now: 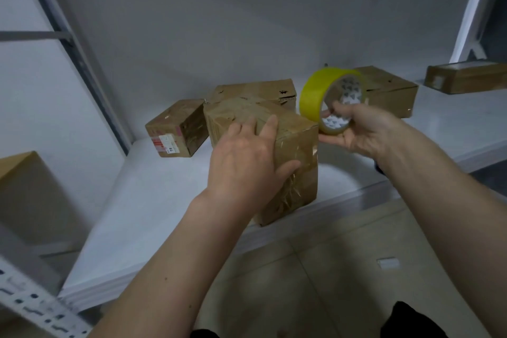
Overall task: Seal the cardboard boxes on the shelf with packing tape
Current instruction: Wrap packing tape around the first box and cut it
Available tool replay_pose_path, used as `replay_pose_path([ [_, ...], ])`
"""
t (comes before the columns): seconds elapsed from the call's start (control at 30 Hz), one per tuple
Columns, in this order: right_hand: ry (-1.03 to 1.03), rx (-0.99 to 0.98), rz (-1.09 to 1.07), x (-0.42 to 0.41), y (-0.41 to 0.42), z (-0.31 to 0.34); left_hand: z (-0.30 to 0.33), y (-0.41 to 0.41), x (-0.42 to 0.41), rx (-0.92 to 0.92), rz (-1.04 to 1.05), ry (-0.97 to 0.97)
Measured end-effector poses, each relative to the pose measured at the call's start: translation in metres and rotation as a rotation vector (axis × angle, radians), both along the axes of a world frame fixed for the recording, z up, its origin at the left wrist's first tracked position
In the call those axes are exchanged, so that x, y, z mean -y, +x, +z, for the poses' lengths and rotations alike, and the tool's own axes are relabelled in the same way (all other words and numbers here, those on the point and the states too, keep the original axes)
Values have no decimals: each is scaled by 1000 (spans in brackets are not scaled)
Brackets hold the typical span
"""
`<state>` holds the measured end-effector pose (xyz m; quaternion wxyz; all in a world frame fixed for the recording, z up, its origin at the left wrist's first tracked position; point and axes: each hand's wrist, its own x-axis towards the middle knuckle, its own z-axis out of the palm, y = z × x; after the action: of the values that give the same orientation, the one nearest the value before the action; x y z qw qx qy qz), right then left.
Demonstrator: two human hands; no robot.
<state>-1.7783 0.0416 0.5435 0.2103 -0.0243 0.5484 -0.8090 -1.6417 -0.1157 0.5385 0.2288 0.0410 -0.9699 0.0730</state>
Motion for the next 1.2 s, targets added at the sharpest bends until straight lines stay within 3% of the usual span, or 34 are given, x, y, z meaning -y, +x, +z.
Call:
replay_pose_path([
  [0.17, -168, 56, 4, 8, -4, -24, -5, -4, -8, -19, 67, -20],
  [0.3, -195, 6, 12, 18, -3, -31, -16, -6, -9, -184, 67, -53],
  [0.4, -188, 42, -23, 27, -8, -28, -5, -3, -24, -16, 210, -123],
  [0.53, -130, 62, -19, 42, -16, -20, 25, -3, -27, 81, 114, -298],
  [0.6, -106, 52, 4, 52, -19, -17, 59, -16, -8, 107, 105, -209],
  [0.7, -91, 43, 16, 63, -23, -16, 102, -42, 32, 227, 85, 172],
  [0.83, -93, 41, 41, 67, -28, -16, 88, -68, 53, 501, -95, 582],
  [1.03, -41, 13, 18, 68, -40, -12, 62, -92, 46, 515, -51, 425],
  [1.2, 23, -35, 61, 77, -37, -12, 60, -91, 42, 527, -132, 502],
])
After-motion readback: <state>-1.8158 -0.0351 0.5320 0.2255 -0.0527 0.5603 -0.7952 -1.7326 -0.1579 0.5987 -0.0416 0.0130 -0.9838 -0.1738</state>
